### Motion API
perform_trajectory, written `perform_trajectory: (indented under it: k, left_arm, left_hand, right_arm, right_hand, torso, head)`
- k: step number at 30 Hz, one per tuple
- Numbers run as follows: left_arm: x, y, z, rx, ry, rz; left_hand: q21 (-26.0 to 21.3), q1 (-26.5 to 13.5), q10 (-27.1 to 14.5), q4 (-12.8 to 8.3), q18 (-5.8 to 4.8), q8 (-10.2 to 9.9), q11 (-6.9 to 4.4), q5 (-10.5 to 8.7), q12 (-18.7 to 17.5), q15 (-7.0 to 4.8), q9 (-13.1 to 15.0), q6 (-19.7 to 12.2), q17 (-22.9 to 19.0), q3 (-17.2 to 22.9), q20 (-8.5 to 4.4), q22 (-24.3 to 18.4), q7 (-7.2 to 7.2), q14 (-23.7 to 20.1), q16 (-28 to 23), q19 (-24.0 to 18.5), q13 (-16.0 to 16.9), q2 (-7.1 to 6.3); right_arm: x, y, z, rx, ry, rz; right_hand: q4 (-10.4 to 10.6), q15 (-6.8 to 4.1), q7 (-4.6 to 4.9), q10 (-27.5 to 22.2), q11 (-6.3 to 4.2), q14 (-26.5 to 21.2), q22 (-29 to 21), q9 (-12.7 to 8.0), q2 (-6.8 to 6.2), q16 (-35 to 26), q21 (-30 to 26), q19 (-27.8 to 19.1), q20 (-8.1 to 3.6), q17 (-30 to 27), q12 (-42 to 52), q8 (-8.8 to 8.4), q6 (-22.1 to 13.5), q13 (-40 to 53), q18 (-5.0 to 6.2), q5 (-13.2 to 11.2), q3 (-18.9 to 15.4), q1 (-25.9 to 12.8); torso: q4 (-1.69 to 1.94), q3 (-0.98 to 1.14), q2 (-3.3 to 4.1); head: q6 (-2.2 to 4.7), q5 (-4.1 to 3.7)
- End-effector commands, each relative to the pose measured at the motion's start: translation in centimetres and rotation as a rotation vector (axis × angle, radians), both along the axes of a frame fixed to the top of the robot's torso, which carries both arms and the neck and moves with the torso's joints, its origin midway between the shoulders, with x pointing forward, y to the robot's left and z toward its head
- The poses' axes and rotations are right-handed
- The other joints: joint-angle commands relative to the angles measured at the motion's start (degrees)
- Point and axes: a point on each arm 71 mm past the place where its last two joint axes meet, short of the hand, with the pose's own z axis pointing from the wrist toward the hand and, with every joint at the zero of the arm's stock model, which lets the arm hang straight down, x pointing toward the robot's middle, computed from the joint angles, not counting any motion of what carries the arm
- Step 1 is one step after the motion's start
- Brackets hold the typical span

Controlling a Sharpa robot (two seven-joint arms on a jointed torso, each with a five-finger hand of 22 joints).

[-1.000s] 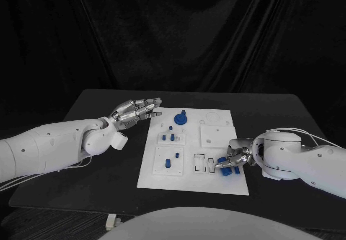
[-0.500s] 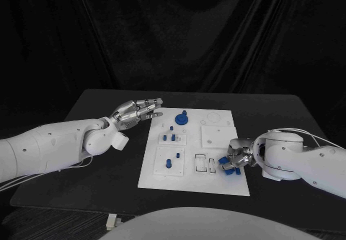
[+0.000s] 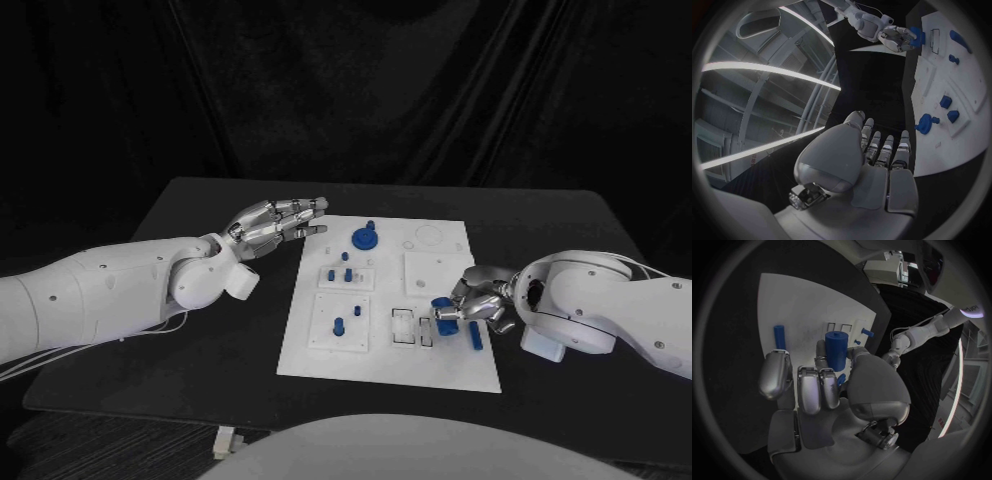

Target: Assemble the parts on the task board

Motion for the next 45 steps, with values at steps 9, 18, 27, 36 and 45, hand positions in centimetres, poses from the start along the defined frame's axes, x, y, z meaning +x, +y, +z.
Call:
perform_trajectory:
  k: [9, 18, 27, 36, 45]
  left_arm:
    - [-0.1, -0.3, 0.0, -0.02, 0.0, -0.011]
    - [-0.1, -0.3, -0.1, -0.021, 0.004, -0.015]
    - [-0.1, -0.3, -0.2, -0.022, 0.006, -0.016]
    - [-0.2, -0.3, -0.3, -0.022, 0.009, -0.017]
    - [-0.2, -0.4, -0.4, -0.023, 0.011, -0.019]
  left_hand:
    - [0.31, 0.15, 0.49, -0.11, 0.65, 0.28, 0.08, 0.24, 0.51, 0.06, -0.05, 0.07, 0.1, 0.41, 0.31, -0.1, 0.26, 0.59, 0.55, 0.28, 0.15, 0.04]
    - [0.33, 0.11, 0.79, -0.12, 0.64, 0.28, 0.13, 0.28, 0.86, 0.16, -0.05, 0.05, 0.18, 0.63, 0.35, -0.12, 0.28, 1.08, 0.9, 0.35, 0.21, 0.03]
    - [0.33, 0.11, 0.8, -0.13, 0.64, 0.25, 0.13, 0.29, 0.84, 0.19, -0.07, -0.03, 0.2, 0.68, 0.36, -0.16, 0.28, 1.21, 0.99, 0.35, 0.21, 0.02]
    - [0.36, 0.1, 0.84, -0.14, 0.64, 0.25, 0.14, 0.3, 0.89, 0.21, -0.07, -0.04, 0.22, 0.74, 0.37, -0.11, 0.28, 1.29, 1.06, 0.4, 0.21, 0.01]
    - [0.36, 0.1, 0.84, -0.14, 0.64, 0.25, 0.14, 0.3, 0.89, 0.21, -0.07, -0.04, 0.22, 0.74, 0.37, -0.11, 0.28, 1.29, 1.06, 0.4, 0.21, 0.01]
  right_arm:
    - [0.1, 1.5, 0.1, 0.075, 0.139, -0.081]
    - [0.4, 3.1, -1.5, 0.018, 0.21, -0.017]
    - [0.4, 3.7, -2.3, -0.004, 0.227, 0.004]
    - [0.5, 3.9, -2.5, -0.008, 0.225, 0.006]
    - [0.4, 4.1, -2.5, -0.001, 0.223, 0.01]
  right_hand:
    - [-18.25, 0.49, -0.84, 6.19, 0.21, 4.95, 8.94, 1.04, 0.71, -0.25, -0.85, -0.4, 0.36, 9.85, 0.15, 0.42, -2.47, 15.06, 1.01, -5.56, 18.93, -5.02]
    - [-17.12, 0.6, -0.83, 6.19, 0.28, 4.73, 8.33, 0.73, 1.34, -0.78, -3.13, -1.32, 0.51, 9.05, 0.15, 0.06, -3.04, 15.06, 1.43, -13.39, 18.01, -6.73]
    - [-16.73, 0.75, -0.68, 6.19, 0.44, 4.49, 7.97, 0.36, 1.47, -1.24, -4.55, -1.91, 0.65, 8.34, 0.15, -0.33, -3.37, 15.06, 1.68, -16.06, 17.68, -7.02]
    - [-14.6, 0.95, -0.5, 6.19, 0.64, 4.42, 7.9, -0.23, 2.14, -1.37, -4.95, -2.04, 0.84, 8.14, 0.15, -0.82, -3.43, 15.06, 1.72, -21.55, 16.62, -8.68]
    - [-10.98, 1.25, -0.11, 6.19, 1.01, 4.37, 7.83, -1.9, 2.49, -1.46, -5.4, -2.1, 1.12, 7.98, 0.15, -2.19, -3.51, 15.06, 1.78, -32.63, 14.38, -11.01]
  torso:
    - [0.04, -0.02, -0.01]
    - [0.04, -0.01, 0.03]
    - [0.01, -0.01, 0.01]
    - [0.0, -0.02, 0.03]
    - [-0.01, 0.0, -0.01]
  head:
    - [-0.01, -0.1]
    - [-0.01, 0.02]
    - [-0.01, 0.27]
    - [-0.01, 0.14]
    - [-0.01, 0.2]
